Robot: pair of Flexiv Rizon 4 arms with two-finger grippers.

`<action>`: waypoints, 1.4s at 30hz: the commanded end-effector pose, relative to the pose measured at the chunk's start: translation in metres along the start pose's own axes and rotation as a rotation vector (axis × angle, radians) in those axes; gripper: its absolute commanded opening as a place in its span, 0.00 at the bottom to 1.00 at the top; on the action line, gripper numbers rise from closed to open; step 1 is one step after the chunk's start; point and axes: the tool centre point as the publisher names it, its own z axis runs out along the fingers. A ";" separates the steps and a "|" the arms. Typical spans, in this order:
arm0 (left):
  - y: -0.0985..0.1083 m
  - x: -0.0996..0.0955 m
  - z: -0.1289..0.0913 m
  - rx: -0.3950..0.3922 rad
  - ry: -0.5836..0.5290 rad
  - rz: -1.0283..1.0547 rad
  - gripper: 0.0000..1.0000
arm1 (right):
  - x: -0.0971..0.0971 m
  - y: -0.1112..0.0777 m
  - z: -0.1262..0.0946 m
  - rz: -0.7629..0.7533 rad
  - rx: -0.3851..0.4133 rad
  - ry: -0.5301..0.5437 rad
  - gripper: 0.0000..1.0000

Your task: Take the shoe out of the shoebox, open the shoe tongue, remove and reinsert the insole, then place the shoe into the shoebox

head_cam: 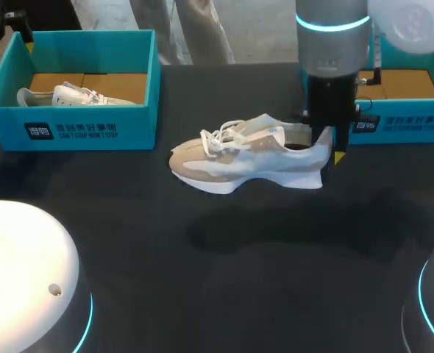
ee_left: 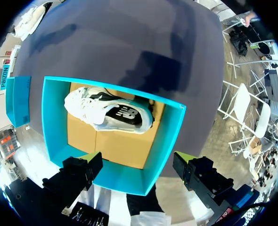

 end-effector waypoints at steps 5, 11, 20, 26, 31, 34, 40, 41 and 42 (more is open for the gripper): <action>0.000 0.000 -0.001 0.000 0.002 0.000 1.00 | 0.000 0.001 -0.001 0.000 0.002 0.003 0.00; 0.000 0.000 -0.001 0.000 0.002 0.000 1.00 | 0.000 0.001 -0.001 0.000 0.002 0.003 0.00; 0.000 0.000 -0.001 0.000 0.002 0.000 1.00 | 0.010 -0.001 0.014 -0.017 0.019 -0.002 0.00; 0.000 0.000 -0.001 0.000 0.002 0.000 1.00 | 0.015 -0.010 0.042 -0.030 0.054 0.017 0.00; 0.000 0.000 -0.001 0.000 0.002 0.000 1.00 | 0.018 -0.017 0.069 -0.010 0.068 0.019 0.00; 0.000 0.000 -0.001 0.000 0.002 0.000 1.00 | 0.020 -0.018 0.084 0.006 0.058 0.021 0.00; 0.000 0.000 -0.001 0.000 0.002 0.000 1.00 | 0.025 -0.014 0.111 0.033 0.039 0.049 0.00; 0.000 0.000 -0.001 0.000 0.002 0.000 1.00 | 0.026 -0.013 0.115 0.027 0.037 0.062 0.00; 0.000 0.000 -0.001 0.000 0.002 0.000 1.00 | 0.028 -0.013 0.118 0.029 0.032 0.060 0.00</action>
